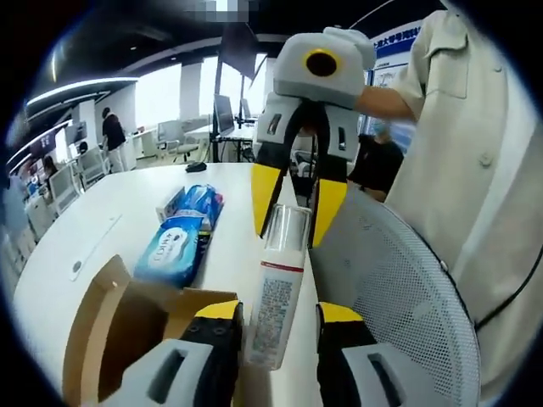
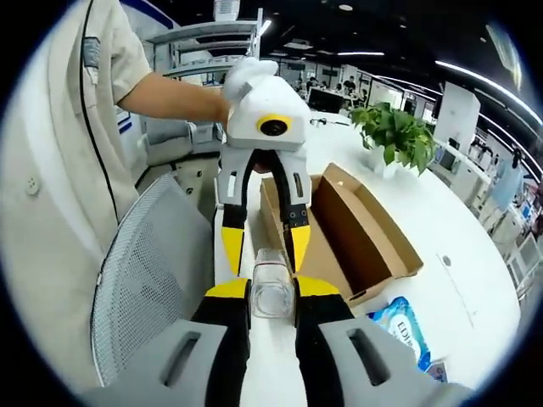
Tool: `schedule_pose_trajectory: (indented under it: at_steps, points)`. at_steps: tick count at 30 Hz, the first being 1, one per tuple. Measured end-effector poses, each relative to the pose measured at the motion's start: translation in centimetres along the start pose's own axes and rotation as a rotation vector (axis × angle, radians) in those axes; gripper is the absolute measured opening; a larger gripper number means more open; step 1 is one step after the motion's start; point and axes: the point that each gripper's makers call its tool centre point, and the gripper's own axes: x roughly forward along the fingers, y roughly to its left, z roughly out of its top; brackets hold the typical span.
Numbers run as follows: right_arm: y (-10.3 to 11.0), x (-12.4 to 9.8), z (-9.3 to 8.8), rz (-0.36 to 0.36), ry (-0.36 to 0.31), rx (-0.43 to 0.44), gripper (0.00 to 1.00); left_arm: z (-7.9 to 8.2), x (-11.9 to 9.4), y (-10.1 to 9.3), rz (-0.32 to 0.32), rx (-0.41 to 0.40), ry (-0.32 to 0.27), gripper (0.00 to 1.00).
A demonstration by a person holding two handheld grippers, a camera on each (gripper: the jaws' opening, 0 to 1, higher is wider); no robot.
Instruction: Operate the shoe box by opening the lid, removing the specified soft item, and placing it in the target area until the item is outside and the box remains undamaged.
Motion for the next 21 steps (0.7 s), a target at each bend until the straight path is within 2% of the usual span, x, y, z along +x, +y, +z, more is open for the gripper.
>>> schedule_pose_trajectory:
  at_steps: [9,13,21]
  points:
    - [-2.6,-2.0,0.1,-0.019,0.030,-0.035,0.16,0.0,-1.2,1.7,0.105,-0.059,-0.039,0.60]
    - [-3.7,-3.0,-0.3,-0.025,0.061,-0.053,0.16,-0.3,-2.0,3.2,0.200,-0.091,-0.053,0.75]
    - [-6.1,-4.7,-0.8,-0.041,0.109,-0.088,0.16,-1.0,-3.3,3.7,0.253,-0.143,-0.071,0.82]
